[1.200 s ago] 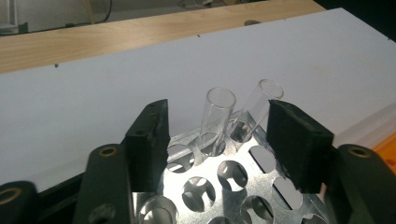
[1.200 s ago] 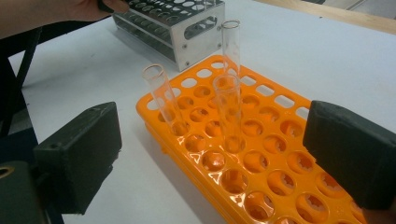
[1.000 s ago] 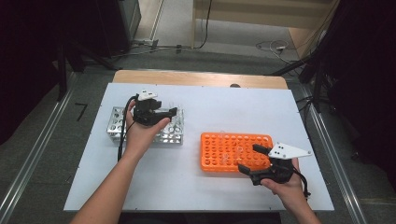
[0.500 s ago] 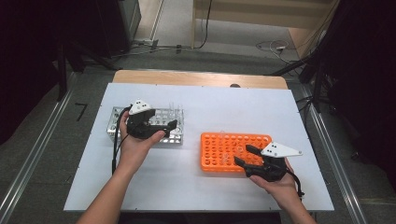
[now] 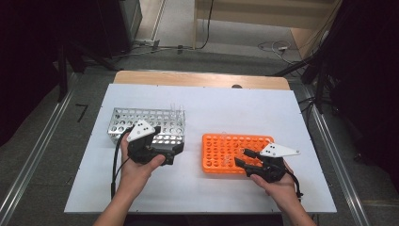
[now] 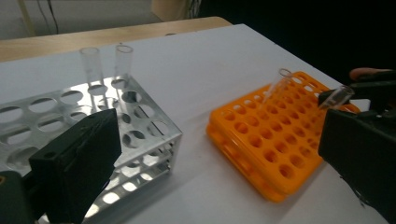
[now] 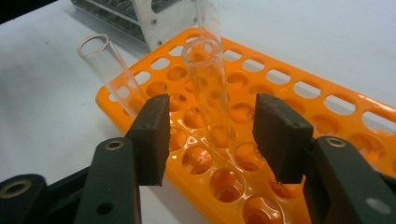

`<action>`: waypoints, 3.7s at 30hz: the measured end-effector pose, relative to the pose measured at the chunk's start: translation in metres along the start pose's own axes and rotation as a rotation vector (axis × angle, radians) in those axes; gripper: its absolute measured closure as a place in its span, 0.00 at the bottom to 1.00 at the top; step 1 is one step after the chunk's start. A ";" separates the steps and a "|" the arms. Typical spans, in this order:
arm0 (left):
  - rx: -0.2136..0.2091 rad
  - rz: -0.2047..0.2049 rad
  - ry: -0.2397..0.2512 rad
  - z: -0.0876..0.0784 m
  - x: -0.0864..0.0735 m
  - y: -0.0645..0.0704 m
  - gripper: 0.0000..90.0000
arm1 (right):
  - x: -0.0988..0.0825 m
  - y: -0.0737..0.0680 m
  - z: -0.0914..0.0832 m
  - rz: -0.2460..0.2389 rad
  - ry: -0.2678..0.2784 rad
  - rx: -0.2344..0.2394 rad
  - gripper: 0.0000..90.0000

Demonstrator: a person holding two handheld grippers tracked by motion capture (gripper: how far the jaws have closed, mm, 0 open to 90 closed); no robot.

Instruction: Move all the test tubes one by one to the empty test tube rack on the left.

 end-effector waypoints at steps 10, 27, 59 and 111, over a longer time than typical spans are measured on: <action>-0.045 0.012 0.006 -0.016 -0.018 0.025 0.00 | -0.003 0.000 0.005 -0.024 -0.022 -0.021 0.64; -0.045 0.027 -0.004 -0.016 -0.030 0.024 0.00 | -0.010 -0.003 0.014 -0.038 -0.020 -0.050 0.76; -0.049 0.030 0.022 -0.018 -0.028 0.026 0.00 | 0.001 -0.001 -0.002 -0.035 0.044 -0.064 0.83; -0.100 0.058 0.022 -0.019 -0.023 0.041 0.01 | 0.040 -0.033 -0.043 -0.087 0.116 -0.003 0.83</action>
Point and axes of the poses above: each handheld gripper's, and its own axes: z roughly forward along the jaws, x roughly out of its top, y roughly to its right, the point moved 3 cm from there along z, roughly forward along the jaws, and after that the axes turned 10 degrees about y, right-handed, at the moved point
